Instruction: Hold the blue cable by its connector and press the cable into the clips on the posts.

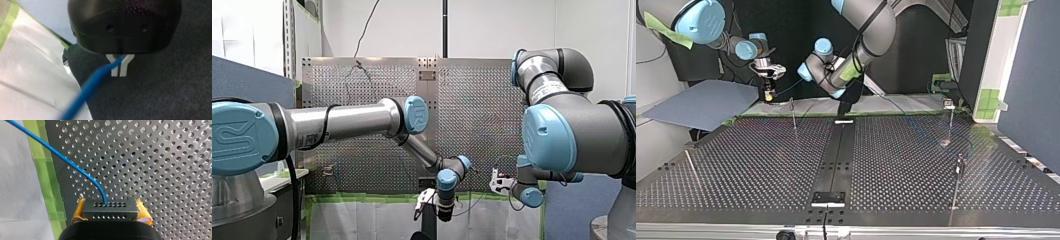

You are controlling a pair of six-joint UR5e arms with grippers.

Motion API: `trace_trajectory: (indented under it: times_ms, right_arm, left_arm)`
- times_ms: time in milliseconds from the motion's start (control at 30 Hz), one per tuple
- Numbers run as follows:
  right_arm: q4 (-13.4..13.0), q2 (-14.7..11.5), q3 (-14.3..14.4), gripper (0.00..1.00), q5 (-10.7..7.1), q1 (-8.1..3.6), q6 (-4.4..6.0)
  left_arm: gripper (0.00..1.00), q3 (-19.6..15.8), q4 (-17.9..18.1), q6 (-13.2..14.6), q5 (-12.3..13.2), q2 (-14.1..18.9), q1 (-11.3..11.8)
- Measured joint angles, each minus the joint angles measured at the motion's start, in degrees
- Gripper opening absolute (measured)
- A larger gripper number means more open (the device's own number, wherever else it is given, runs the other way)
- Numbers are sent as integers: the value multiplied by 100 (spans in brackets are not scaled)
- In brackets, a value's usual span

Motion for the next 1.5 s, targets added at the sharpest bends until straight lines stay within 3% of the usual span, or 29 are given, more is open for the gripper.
trace_trajectory:
  times_ms: [167, 233, 300, 500, 767, 1067, 1400, 1500]
  right_arm:
    - [-2, 0, 0, 0, 1, 2, 0]
    - [-4, 0, 0, 0, 1, 5, 0]
    - [-5, 0, 0, 0, 1, 11, 0]
    - [-1, 0, 0, 0, 7, 6, 0]
    - [-10, 0, -1, 0, 1, -54, 58]
    - [-13, -3, -74, 0, -28, -142, 276]
    - [-136, -1, -212, 0, -56, -278, 712]
    - [-144, -1, -271, 0, -49, -309, 789]
  left_arm:
    - [7, -8, -29, 244, -244, 1, -61]
    - [0, -7, -58, 348, -348, 8, -88]
    - [0, -10, -60, 459, -459, 11, -103]
    - [0, -123, 143, 746, -641, 128, -163]
    - [0, -518, 562, 673, -628, 491, -233]
    - [0, -990, 1038, 420, -790, 962, -319]
    - [0, -1431, 1529, 157, -1006, 1309, -452]
    - [0, -1436, 1682, 106, -1042, 1317, -476]
